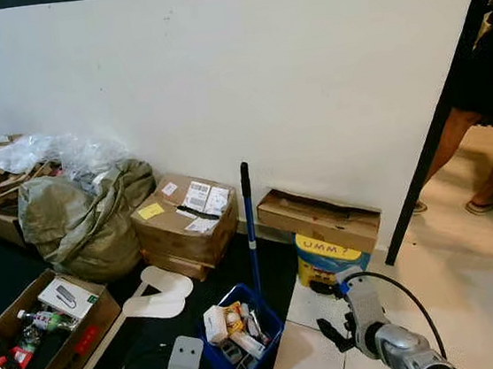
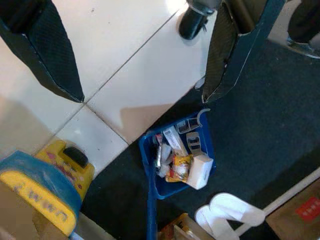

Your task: Sweep floor

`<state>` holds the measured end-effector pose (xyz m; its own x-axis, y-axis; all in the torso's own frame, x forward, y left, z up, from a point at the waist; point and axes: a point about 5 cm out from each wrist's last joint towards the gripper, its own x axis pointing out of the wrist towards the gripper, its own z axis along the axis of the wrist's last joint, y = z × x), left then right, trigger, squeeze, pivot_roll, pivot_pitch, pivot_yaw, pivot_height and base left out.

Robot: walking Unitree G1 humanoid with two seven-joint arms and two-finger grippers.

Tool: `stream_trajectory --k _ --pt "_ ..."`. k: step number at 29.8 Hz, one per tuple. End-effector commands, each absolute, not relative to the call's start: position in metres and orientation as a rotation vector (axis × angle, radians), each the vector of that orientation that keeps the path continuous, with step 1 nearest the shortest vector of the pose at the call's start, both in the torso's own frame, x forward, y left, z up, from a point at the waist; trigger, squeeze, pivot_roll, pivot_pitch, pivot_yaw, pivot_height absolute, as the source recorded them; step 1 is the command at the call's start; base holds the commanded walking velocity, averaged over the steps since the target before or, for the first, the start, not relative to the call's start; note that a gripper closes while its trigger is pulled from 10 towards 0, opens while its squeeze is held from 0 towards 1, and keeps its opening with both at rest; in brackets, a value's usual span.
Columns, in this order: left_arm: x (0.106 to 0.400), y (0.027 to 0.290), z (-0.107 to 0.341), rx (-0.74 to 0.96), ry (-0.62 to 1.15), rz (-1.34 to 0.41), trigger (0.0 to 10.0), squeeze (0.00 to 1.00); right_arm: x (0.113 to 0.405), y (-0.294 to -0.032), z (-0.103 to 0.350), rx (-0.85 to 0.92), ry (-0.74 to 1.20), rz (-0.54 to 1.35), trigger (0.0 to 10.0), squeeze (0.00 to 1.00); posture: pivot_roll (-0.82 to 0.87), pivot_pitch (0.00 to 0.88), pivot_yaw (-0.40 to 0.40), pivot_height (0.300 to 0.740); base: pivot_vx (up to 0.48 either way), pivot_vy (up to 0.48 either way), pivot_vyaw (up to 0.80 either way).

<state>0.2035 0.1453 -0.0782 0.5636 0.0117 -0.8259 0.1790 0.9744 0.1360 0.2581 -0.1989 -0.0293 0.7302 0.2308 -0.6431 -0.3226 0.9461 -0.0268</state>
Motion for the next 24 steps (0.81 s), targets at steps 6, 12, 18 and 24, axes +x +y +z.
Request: stream_trajectory --k 6,12,18,24 --pt "0.2019 0.1519 -0.0789 0.229 0.974 -0.095 10.0 0.0 0.263 -0.1836 -0.0263 -0.146 0.646 0.369 10.0 0.0 -0.02 0.0 0.013 0.74 0.387 0.0 0.79" --pt "0.2018 0.1519 -0.0789 0.232 0.974 -0.096 10.0 0.0 0.2665 -0.1831 -0.0238 -0.118 0.636 0.353 10.0 0.0 -0.02 0.0 0.014 0.74 0.374 0.0 0.0" --pt "0.2008 0.1516 -0.0795 0.22 0.978 -0.089 10.0 0.0 0.2669 -0.1846 -0.0234 -0.115 0.638 0.349 10.0 0.0 -0.02 0.0 0.01 0.74 0.129 0.0 0.0" --pt "0.2003 0.1504 -0.0798 0.22 0.984 -0.115 10.0 0.0 0.2656 -0.1872 -0.0244 -0.115 0.646 0.336 10.0 0.0 -0.02 0.0 0.013 0.74 0.0 -0.329 0.0"
